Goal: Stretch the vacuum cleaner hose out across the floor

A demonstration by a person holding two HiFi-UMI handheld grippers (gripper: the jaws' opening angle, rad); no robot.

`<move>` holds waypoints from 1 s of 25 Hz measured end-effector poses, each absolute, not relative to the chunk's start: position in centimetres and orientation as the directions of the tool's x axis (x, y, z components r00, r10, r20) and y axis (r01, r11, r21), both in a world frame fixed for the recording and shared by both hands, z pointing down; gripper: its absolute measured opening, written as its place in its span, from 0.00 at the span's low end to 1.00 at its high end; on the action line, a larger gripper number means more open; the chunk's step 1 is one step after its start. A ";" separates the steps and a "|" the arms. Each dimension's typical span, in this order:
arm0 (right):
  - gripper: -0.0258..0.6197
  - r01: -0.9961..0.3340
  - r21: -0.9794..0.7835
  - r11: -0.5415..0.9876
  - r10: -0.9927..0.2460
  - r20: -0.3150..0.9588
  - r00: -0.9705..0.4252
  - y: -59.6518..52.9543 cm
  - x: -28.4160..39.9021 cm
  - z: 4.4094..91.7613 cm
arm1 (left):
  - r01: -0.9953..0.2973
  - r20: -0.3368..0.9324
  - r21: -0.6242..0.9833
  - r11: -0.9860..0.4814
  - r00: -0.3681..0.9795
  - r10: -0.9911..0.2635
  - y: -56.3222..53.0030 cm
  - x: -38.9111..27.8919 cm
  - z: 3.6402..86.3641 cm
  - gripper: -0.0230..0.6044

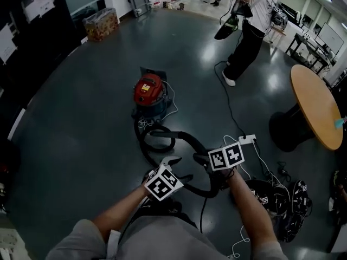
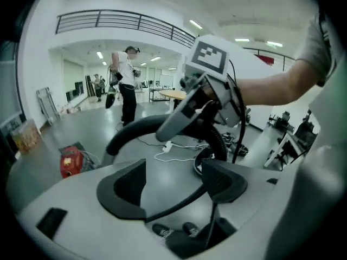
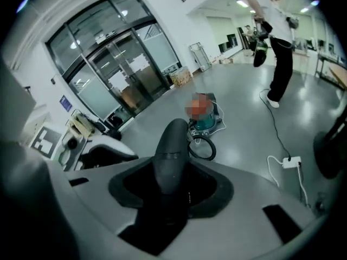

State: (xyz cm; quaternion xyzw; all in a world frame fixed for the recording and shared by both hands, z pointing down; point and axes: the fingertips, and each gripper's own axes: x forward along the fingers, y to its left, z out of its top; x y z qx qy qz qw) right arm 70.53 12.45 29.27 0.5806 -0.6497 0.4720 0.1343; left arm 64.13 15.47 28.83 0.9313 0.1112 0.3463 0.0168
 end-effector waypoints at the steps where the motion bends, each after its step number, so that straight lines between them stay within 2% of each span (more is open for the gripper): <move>1: 0.29 -0.861 -0.484 -0.157 -0.634 0.717 -0.288 12.6 69.9 29.4 | 0.211 0.637 0.163 -0.964 0.723 0.266 17.3 63.6 29.1 0.56; 4: 0.29 -0.778 -0.577 -0.250 -0.664 0.687 -0.296 12.6 67.5 29.3 | 0.262 0.617 0.278 -0.924 0.689 0.381 21.0 61.8 29.8 0.56; 7: 0.29 -0.708 -0.643 -0.292 -0.693 0.652 -0.307 12.2 64.4 28.9 | 0.279 0.525 0.437 -0.855 0.693 0.494 22.8 60.1 29.2 0.56; 14: 0.29 -0.591 -0.697 -0.407 -0.731 0.636 -0.247 9.0 55.9 28.8 | 0.300 0.396 0.588 -0.751 0.704 0.590 21.6 52.8 29.5 0.56; 17: 0.30 -0.528 -0.736 -0.423 -0.765 0.603 -0.228 6.8 51.4 28.9 | 0.314 0.364 0.572 -0.758 0.731 0.577 20.2 50.0 29.8 0.56; 22: 0.30 -0.581 -0.715 -0.390 -0.733 0.623 -0.274 5.1 44.3 30.1 | 0.297 0.439 0.533 -0.792 0.704 0.559 18.9 43.5 31.1 0.50; 25: 0.36 -0.634 -0.677 -0.375 -0.703 0.653 -0.281 4.8 41.3 30.8 | 0.308 0.473 0.541 -0.782 0.658 0.586 18.5 39.4 31.6 0.49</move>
